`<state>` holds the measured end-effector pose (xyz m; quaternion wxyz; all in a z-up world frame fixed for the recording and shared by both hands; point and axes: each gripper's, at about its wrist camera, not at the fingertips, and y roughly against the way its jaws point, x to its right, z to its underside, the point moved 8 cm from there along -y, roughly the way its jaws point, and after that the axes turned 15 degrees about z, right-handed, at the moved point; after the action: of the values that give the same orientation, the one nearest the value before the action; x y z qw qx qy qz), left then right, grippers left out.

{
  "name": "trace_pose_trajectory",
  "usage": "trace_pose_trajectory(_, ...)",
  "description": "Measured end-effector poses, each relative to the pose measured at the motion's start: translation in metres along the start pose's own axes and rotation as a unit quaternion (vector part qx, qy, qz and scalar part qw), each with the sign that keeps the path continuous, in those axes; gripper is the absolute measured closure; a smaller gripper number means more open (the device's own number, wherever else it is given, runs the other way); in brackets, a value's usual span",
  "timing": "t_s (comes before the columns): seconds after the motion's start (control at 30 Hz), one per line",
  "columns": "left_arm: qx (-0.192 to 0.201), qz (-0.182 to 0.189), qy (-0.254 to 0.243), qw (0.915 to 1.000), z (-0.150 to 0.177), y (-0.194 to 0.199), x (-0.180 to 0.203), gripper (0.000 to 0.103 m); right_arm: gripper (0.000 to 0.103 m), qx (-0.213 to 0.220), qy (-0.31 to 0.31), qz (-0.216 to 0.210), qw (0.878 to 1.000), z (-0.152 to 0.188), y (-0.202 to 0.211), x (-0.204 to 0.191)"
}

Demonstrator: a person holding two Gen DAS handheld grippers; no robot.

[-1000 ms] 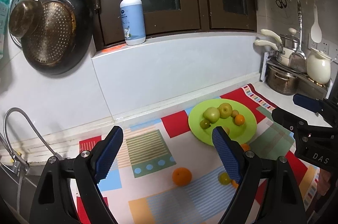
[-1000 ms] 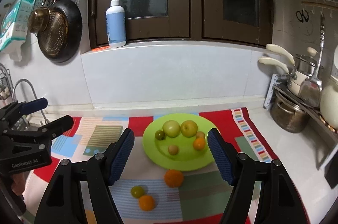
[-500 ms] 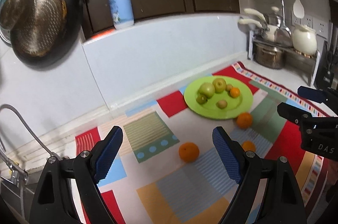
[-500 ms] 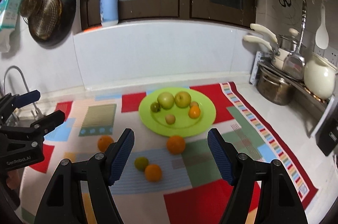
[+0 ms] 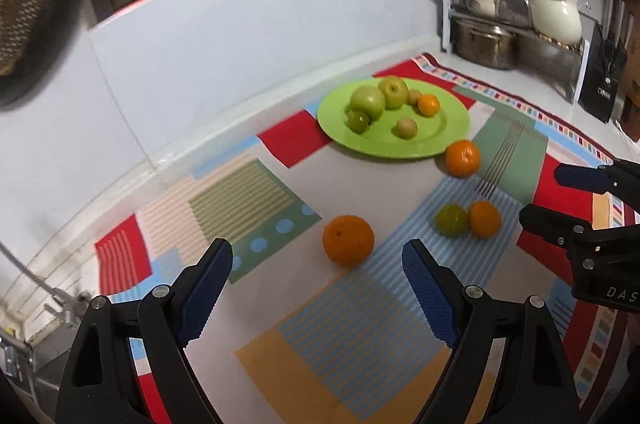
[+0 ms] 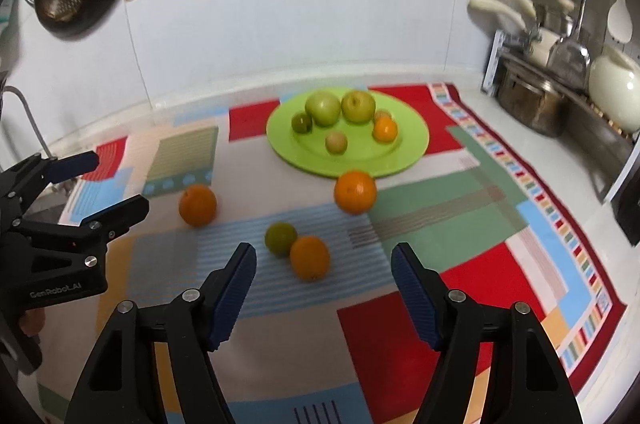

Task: Organize fruits
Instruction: 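Open both tools and withdraw them toward the remaining oranges and lime, then grasp a large orange with the left tool while the right tool grasps another orange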

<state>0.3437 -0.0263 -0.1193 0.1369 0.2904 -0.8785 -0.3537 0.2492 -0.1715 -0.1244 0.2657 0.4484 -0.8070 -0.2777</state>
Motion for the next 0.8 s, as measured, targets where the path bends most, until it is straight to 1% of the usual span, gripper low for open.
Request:
trace_pose_trajectory(0.1,-0.014,0.012,-0.008,0.9998,0.002,-0.016,-0.001,0.016,0.038,-0.018,-0.001,-0.001,1.0,0.006,-0.012,-0.003)
trace_pose_trajectory(0.17,-0.023,0.026,-0.012,0.9993,0.004,-0.027,-0.001,0.016,0.041,-0.031,-0.001,-0.005,0.999,0.011,-0.021,-0.005)
trace_pose_trajectory(0.27,-0.035,0.035,-0.017,0.9986,0.007,-0.041,-0.003,0.016,0.045,-0.044,0.002,-0.007,0.999,0.015,-0.03,-0.01)
trace_pose_trajectory(0.53,-0.055,0.048,-0.021,0.9971,0.009,-0.069,-0.006,0.017,0.052,-0.068,0.011,-0.01,0.998,0.018,-0.051,-0.017)
trace_pose_trajectory(0.63,-0.057,0.053,-0.019,0.9968,0.008,-0.074,-0.006,0.021,0.055,-0.071,0.017,-0.011,0.997,0.018,-0.056,-0.019)
trace_pose_trajectory(0.7,-0.059,0.056,-0.016,0.9965,0.008,-0.077,-0.006,0.026,0.057,-0.072,0.018,-0.013,0.997,0.018,-0.058,-0.02)
trace_pose_trajectory(0.73,-0.06,0.059,-0.014,0.9963,0.008,-0.079,-0.006,0.027,0.059,-0.074,0.018,-0.015,0.997,0.017,-0.059,-0.021)
trace_pose_trajectory(0.8,-0.06,0.061,-0.011,0.9962,0.008,-0.08,-0.007,0.031,0.059,-0.075,0.018,-0.017,0.997,0.017,-0.061,-0.021)
